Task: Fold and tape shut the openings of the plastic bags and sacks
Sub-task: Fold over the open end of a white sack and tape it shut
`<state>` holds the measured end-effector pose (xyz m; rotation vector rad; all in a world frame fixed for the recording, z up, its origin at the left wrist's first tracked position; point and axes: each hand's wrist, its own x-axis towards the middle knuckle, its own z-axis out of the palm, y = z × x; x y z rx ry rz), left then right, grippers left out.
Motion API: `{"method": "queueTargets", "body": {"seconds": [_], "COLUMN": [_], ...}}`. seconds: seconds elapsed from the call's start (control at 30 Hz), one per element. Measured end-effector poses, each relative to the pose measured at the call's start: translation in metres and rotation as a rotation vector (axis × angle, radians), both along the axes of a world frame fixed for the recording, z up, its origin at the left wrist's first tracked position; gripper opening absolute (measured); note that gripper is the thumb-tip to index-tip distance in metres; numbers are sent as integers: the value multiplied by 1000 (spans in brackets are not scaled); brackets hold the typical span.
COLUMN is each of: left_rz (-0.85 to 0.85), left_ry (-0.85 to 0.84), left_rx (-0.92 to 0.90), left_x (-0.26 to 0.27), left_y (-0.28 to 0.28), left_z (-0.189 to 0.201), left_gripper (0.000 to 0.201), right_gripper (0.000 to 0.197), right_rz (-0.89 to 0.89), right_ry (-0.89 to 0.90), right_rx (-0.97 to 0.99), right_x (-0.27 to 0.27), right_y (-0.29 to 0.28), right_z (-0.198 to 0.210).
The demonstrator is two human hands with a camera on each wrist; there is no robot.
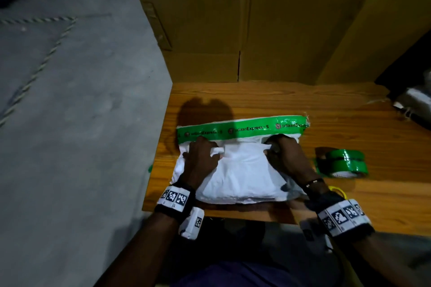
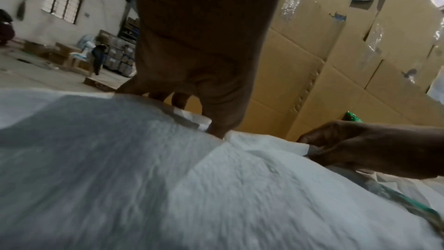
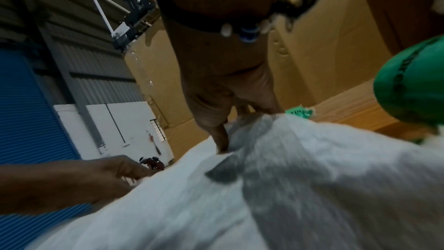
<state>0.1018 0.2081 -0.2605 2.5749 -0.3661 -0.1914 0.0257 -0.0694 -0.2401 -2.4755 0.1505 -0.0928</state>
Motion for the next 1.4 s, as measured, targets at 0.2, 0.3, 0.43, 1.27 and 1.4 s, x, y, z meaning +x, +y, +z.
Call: {"method": "queueTargets", "body": {"seconds": [0.2, 0.3, 0.43, 1.27, 1.4], "left_rz": [19, -12, -141, -668, -636], "left_ry": [-275, -368, -554, -538, -513], "left_rx": [-188, -324, -432, -782, -755], "left_x": [-15, -16, -9, -239, -274], "left_y": [4, 2, -12, -422, -485], "left_z": [29, 60, 101, 176, 169], "left_gripper": [25, 26, 13, 22, 22], "right_gripper": [25, 19, 19, 17, 17], "right_rz": [-149, -125, -213, -745, -720], "right_ry": [-255, -346, -449, -791, -776], "right_rx": [227, 227, 196, -69, -23], "right_x": [-28, -39, -54, -379, -405], "right_y": [25, 24, 16, -306, -379], "right_z": [19, 39, 87, 157, 148]}}
